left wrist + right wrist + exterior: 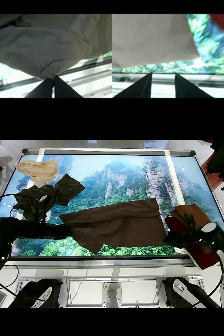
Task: Fold the shirts.
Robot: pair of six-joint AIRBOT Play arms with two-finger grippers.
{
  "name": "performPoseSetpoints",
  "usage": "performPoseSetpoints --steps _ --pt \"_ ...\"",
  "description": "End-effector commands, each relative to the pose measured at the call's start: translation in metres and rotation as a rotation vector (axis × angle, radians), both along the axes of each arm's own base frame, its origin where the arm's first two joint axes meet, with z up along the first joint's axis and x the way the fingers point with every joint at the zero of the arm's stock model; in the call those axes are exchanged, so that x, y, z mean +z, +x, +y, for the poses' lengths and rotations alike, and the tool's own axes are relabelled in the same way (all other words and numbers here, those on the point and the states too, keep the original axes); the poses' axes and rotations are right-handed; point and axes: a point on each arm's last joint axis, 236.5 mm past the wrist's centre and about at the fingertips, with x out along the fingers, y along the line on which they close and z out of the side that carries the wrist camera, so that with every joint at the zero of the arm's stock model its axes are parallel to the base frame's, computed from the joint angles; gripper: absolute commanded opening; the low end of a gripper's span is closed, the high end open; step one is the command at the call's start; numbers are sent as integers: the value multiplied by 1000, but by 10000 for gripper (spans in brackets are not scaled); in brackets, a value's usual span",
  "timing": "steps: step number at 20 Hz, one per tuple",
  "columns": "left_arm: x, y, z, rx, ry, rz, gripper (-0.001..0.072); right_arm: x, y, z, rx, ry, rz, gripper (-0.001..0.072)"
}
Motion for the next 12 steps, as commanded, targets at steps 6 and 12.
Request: performPoseSetpoints --steps 6,12 --pt "-3 7 10 -5 53 -27 12 -42 7 7 -185 28 -44 343" --pt "-3 7 10 -4 53 -25 12 -29 24 6 -146 32 -114 26"
